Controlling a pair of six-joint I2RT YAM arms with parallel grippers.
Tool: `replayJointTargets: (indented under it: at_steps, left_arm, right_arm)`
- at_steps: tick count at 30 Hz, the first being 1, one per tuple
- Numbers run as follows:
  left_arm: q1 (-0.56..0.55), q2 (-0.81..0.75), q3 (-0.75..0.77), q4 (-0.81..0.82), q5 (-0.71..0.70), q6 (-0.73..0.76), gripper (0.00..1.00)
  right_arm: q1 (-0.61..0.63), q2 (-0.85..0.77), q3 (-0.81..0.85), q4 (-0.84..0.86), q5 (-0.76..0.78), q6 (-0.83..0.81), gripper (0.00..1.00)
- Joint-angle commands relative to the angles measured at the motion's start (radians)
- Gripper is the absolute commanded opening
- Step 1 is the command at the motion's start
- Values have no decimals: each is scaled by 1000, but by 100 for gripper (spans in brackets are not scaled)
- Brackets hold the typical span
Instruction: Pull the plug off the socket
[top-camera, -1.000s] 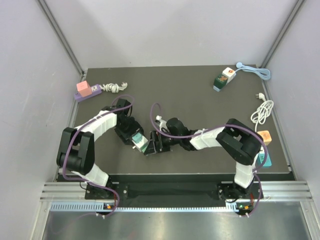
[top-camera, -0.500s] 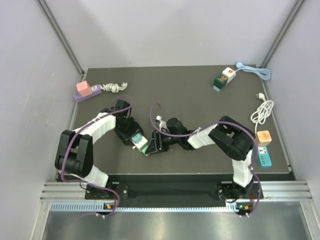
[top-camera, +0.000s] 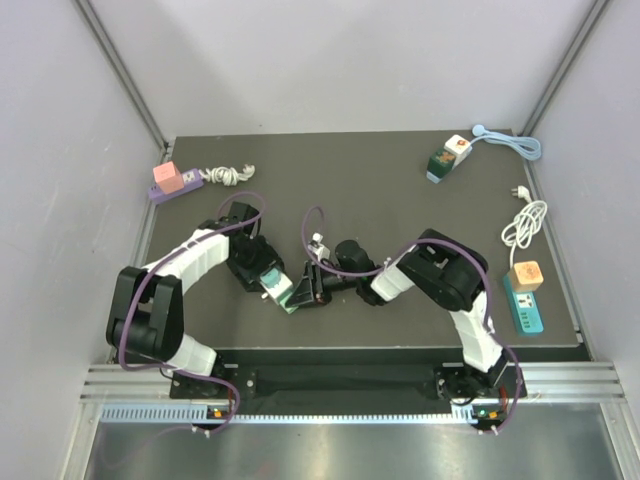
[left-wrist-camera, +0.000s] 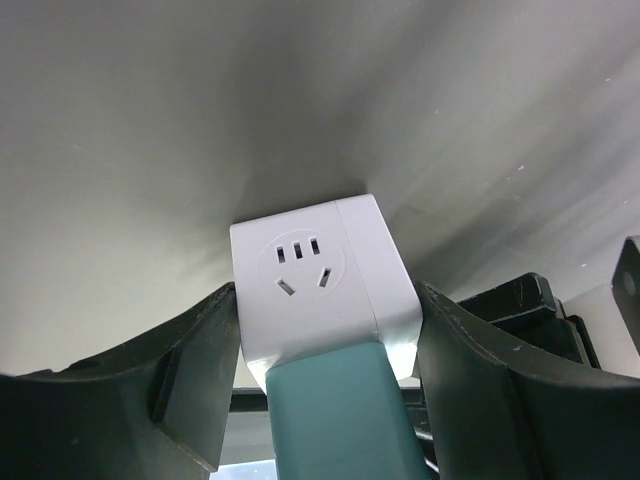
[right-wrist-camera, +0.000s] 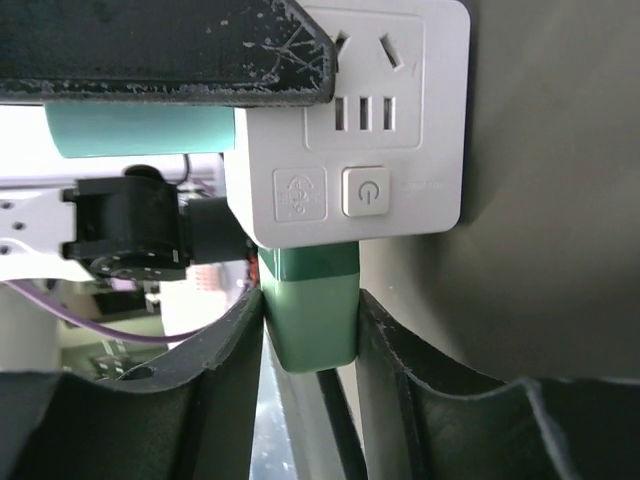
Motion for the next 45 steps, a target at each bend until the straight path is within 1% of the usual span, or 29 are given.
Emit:
replayJointTargets:
  at_steps: [1,4,9,13,17,24,27,32,42,45]
  left_arm:
    - [-4,1,-12,-12,-53,-3,0]
    - [-4,6,-12,-14,-59,-12,0]
    - [0,13,-18,0,-81,-23,0]
    - [-2,27,-13,20,-78,-32,0]
    - [-2,30,-2,24,-85,-32,0]
    - [0,20,-13,28,-108,-37,0]
    - [0,18,-10,23,-113,-35,0]
    - [-2,18,-16,29,-128,-46,0]
    - [0,30,-25,47,-134,-47,0]
    - [1,30,-24,52,-145,-44,0]
  right_arm:
    - [-2,16,-23,281,-12,95,0]
    - [-3,20,-64,348,-11,118,0]
    - [3,-9,-145,358,-13,96,0]
    - [9,-29,-222,361,0,46,0]
    - [21,-7,-286,459,6,67,0]
    - [52,42,-308,572,14,133,0]
    - [66,22,-323,570,29,135,0]
    - [69,-24,-371,511,66,93,0]
    - [69,-16,-461,657,83,136,0]
    - [69,-36,-491,657,92,130,0]
